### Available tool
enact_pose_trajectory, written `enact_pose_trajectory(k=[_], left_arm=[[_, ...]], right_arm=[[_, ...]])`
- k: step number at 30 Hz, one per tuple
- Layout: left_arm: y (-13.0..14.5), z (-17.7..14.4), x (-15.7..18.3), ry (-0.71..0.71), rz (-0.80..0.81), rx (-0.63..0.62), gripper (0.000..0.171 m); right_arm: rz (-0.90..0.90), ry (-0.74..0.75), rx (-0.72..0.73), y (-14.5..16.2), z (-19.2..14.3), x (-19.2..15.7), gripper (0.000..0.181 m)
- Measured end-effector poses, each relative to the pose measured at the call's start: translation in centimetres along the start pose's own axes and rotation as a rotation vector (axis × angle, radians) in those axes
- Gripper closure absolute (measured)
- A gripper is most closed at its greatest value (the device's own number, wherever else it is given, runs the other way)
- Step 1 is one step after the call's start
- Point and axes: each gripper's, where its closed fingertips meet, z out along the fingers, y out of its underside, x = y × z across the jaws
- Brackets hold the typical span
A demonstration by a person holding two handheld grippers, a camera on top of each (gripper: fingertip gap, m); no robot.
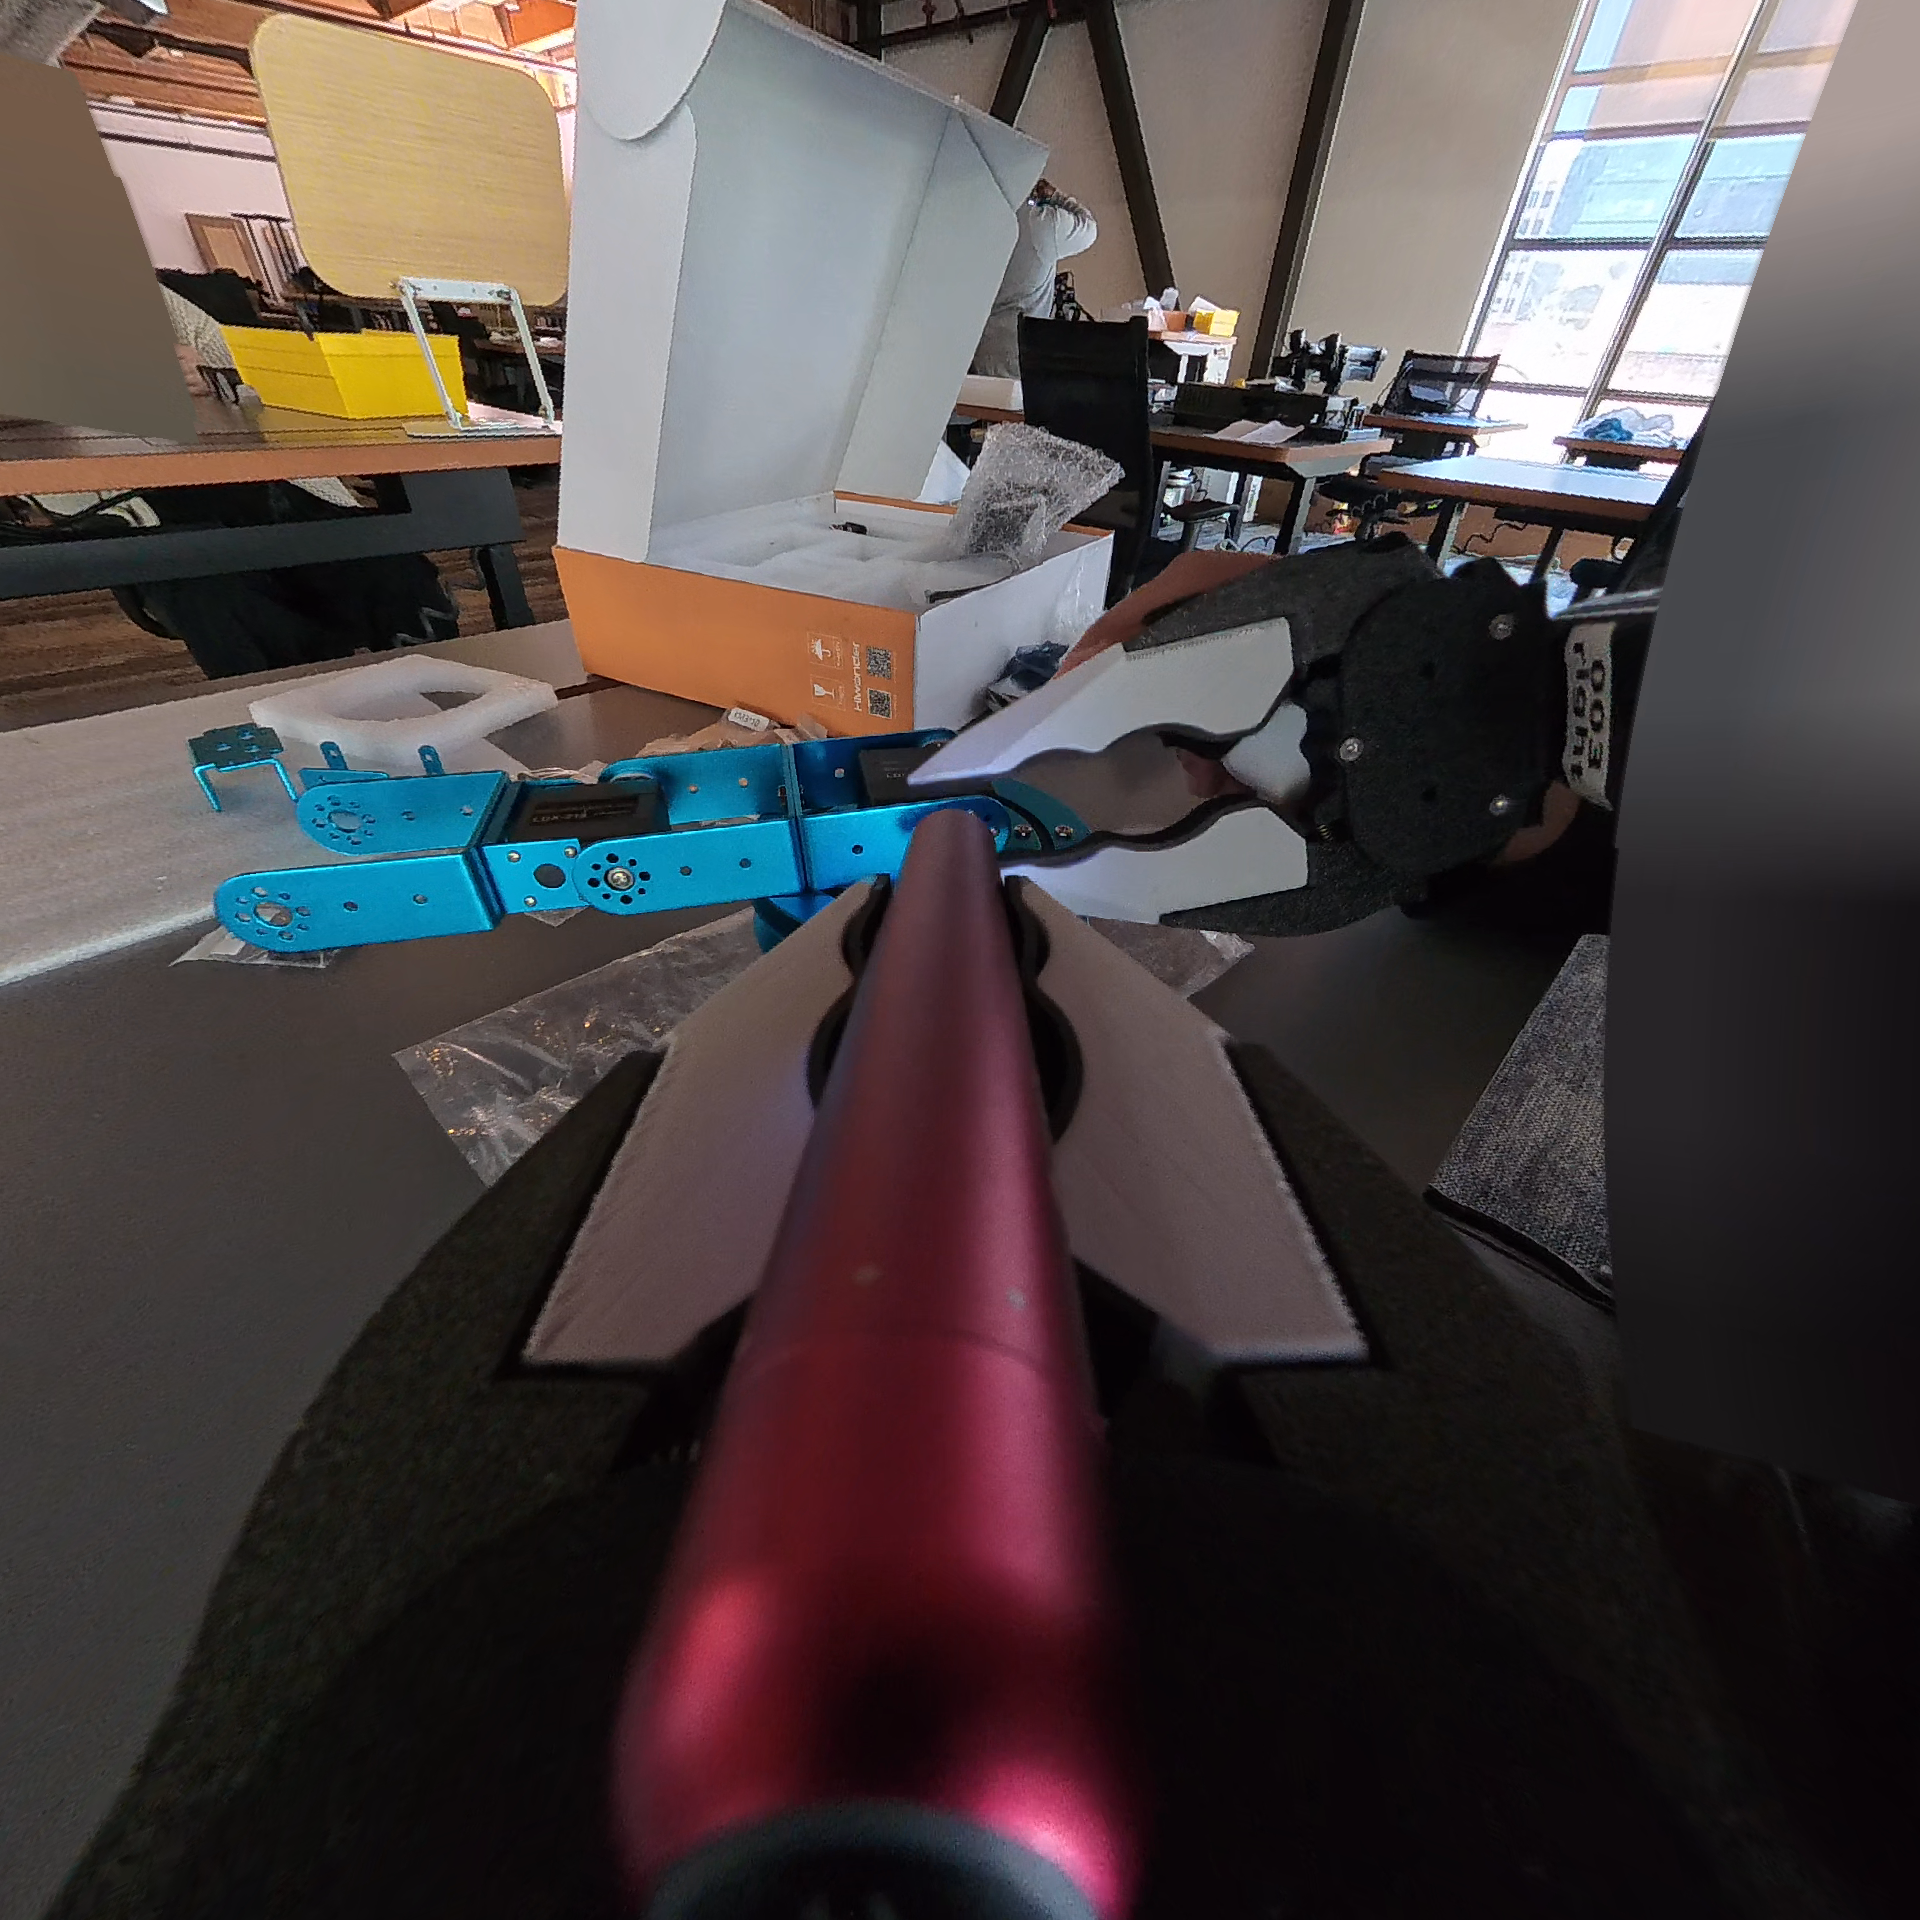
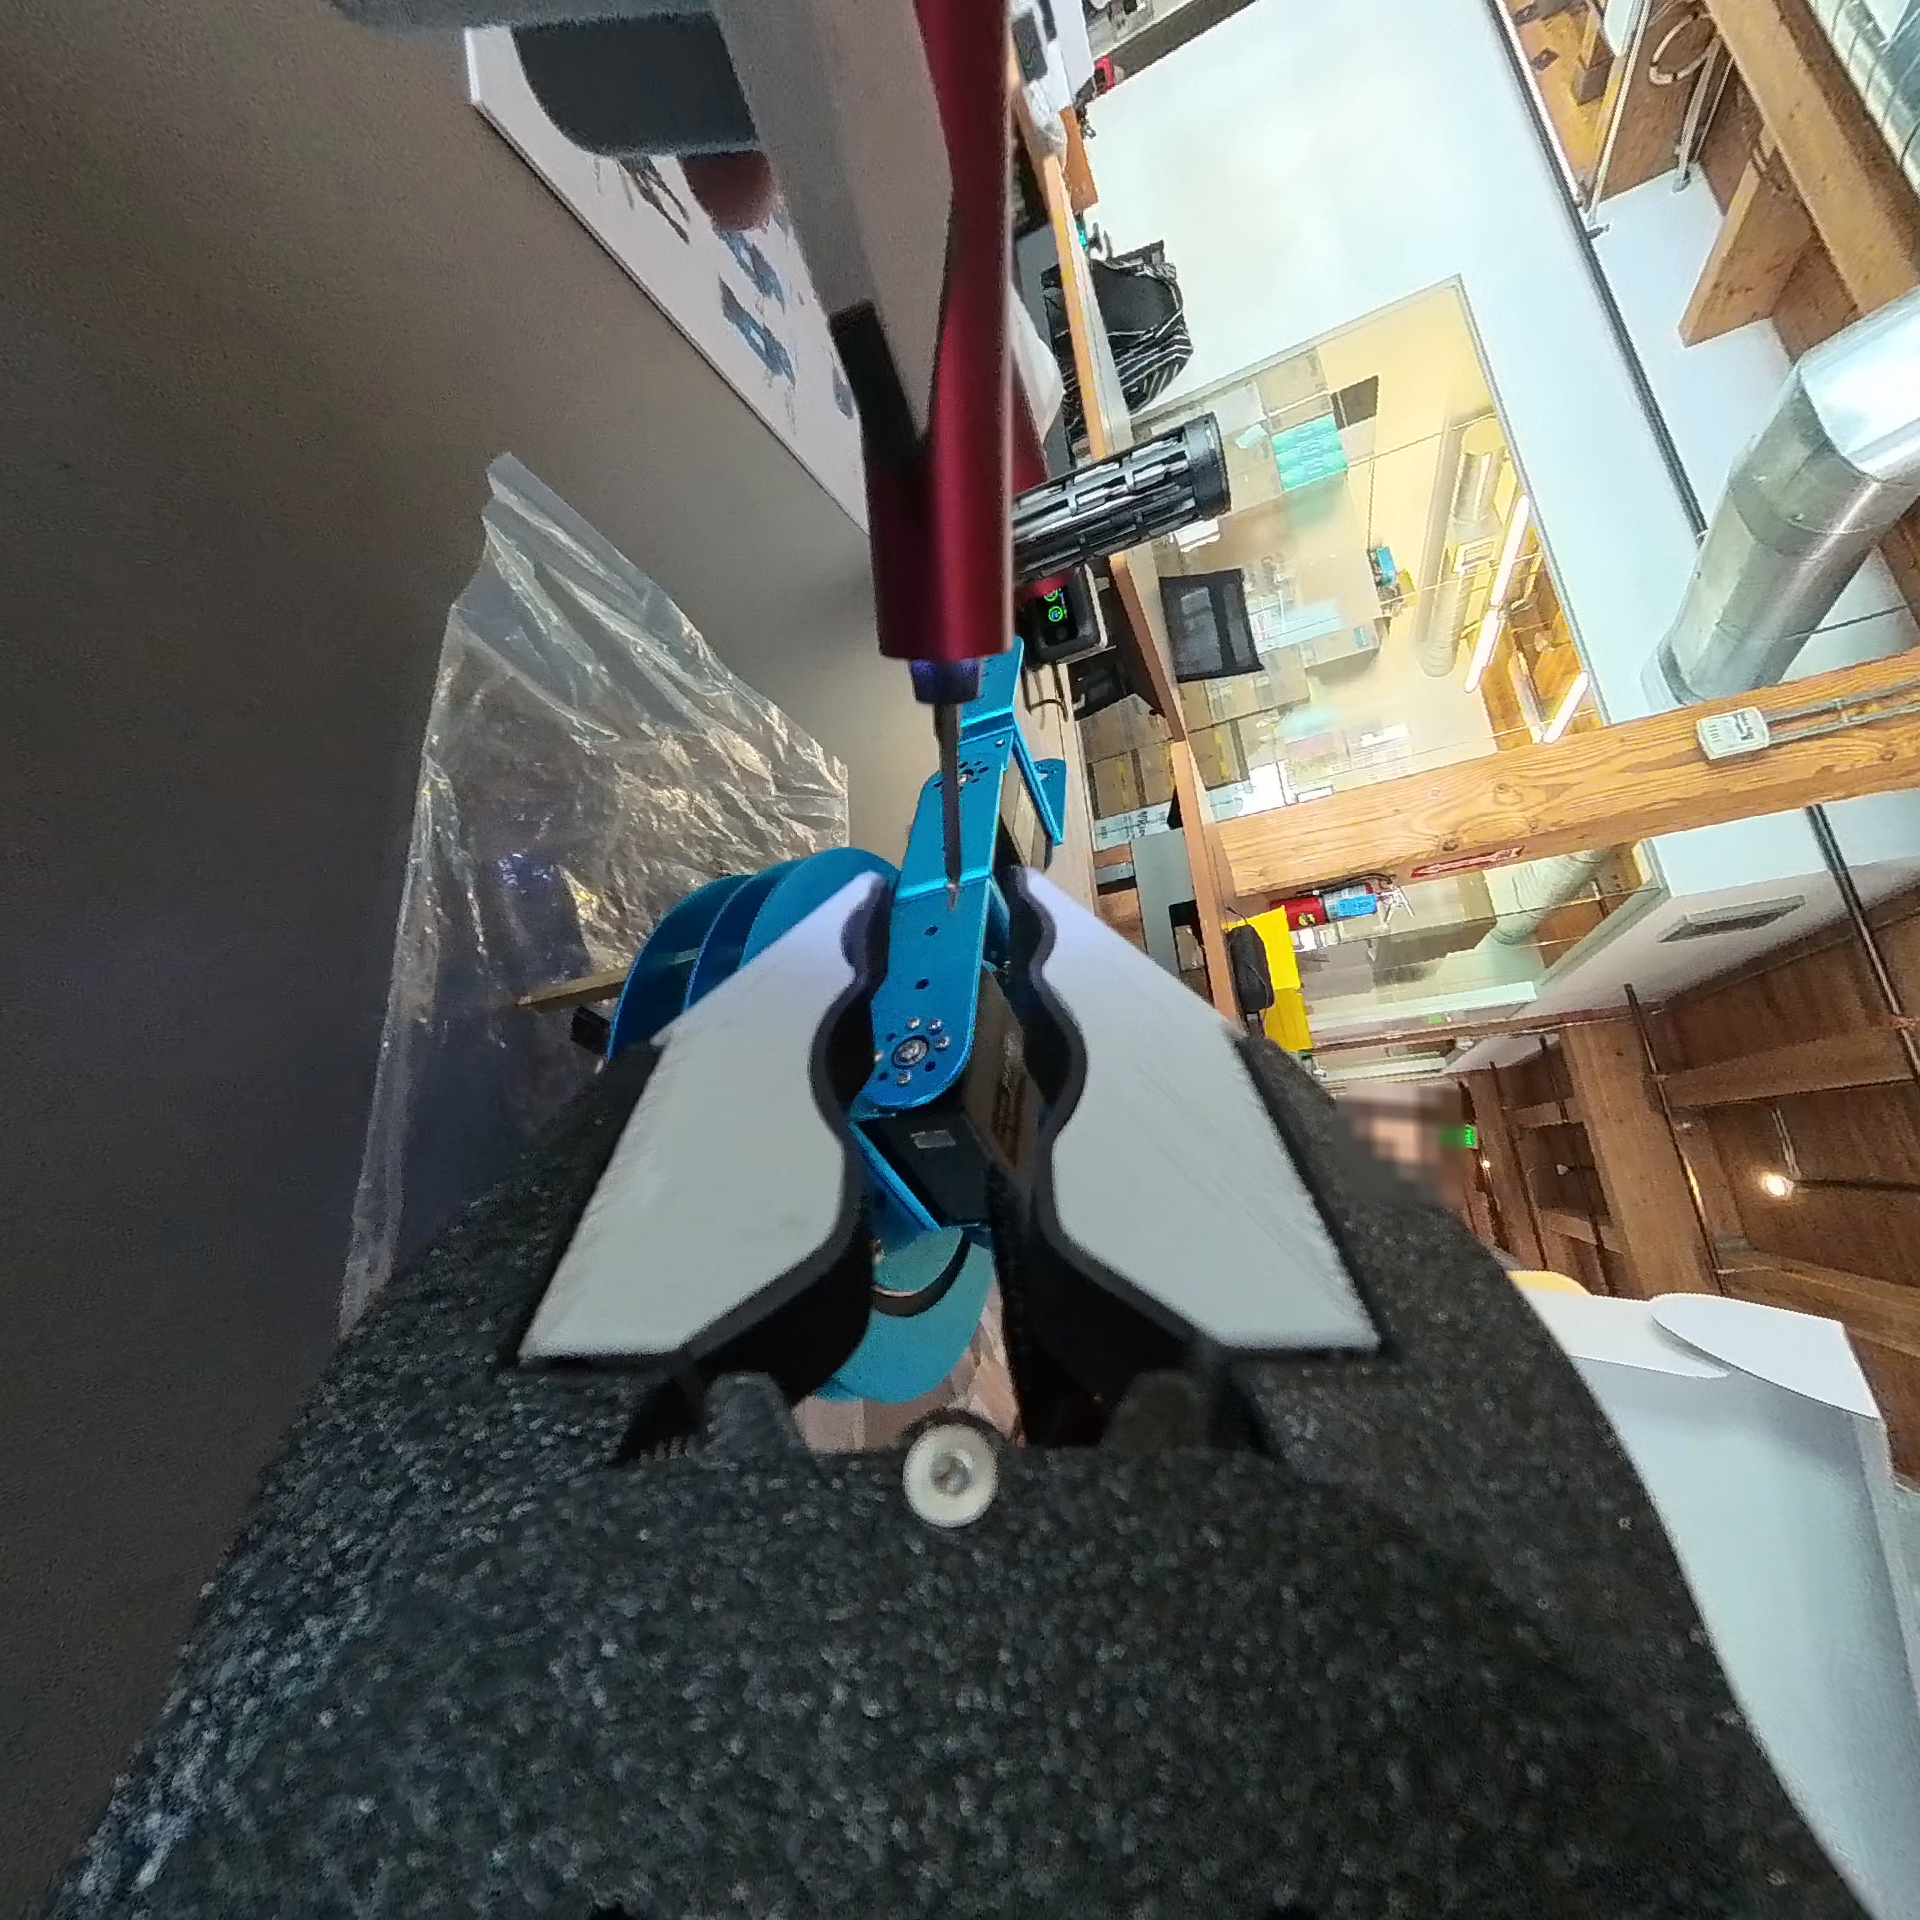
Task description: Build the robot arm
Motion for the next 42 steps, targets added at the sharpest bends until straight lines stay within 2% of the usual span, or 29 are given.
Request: enact_pose_trajectory(k=[4,6,10,12,15,16,18,21,24,25,26,29,32,36,42], left_arm=[[0.0,-0.2,-0.4,-0.009,-0.009,0.006,0.152],[0.3,-0.1,-0.9,-0.015,-0.03,0.006,0.151],[1.0,0.7,-1.4,-0.022,-0.104,0.003,0.151],[1.3,1.1,-1.1,-0.02,-0.115,0.003,0.151],[1.6,1.4,-0.7,-0.01,-0.127,0.002,0.151],[1.6,1.5,-0.5,-0.003,-0.133,0.003,0.151],[1.8,1.5,-0.2,0.007,-0.138,0.001,0.151],[1.9,1.6,-0.2,0.01,-0.139,0.009,0.151],[2.0,1.7,-0.4,0.009,-0.163,0.019,0.151],[2.1,1.8,-0.5,0.011,-0.171,0.019,0.151],[2.1,1.8,-0.4,0.017,-0.175,0.016,0.151],[2.0,1.8,-0.2,0.019,-0.174,0.023,0.151],[2.2,2.0,-0.4,0.012,-0.187,0.019,0.151],[2.0,2.1,-0.5,0.009,-0.211,0.038,0.152],[2.2,2.0,-0.4,-0.011,-0.267,0.05,0.151]], right_arm=[[0.04,-0.016,0.019,0.3,-0.4,0.5,0.141],[0.131,-0.08,0.052,0.5,-1.0,0.8,0.131],[0.508,-0.222,0.037,3.0,-1.5,1.9,0.114],[0.703,-0.334,0.038,3.5,-1.7,1.4,0.109],[0.884,-0.471,0.026,3.8,-1.7,0.2,0.103],[0.918,-0.476,0.04,3.8,-1.7,0.2,0.102],[0.951,-0.474,0.06,3.7,-1.7,0.3,0.115],[0.921,-0.424,0.044,4.4,-1.3,0.5,0.124],[0.903,-0.411,0.042,4.4,-1.2,0.5,0.124],[0.899,-0.395,0.041,4.5,-1.2,0.7,0.122],[0.894,-0.368,0.051,4.5,-1.2,1.2,0.112],[0.9,-0.319,0.094,4.4,-1.6,2.4,0.117],[0.91,-0.358,0.004,5.7,-0.8,1.1,0.105],[0.944,-0.41,0.024,5.3,-0.6,0.1,0.117],[0.923,-0.412,0.033,5.4,-0.6,0.0,0.117]])
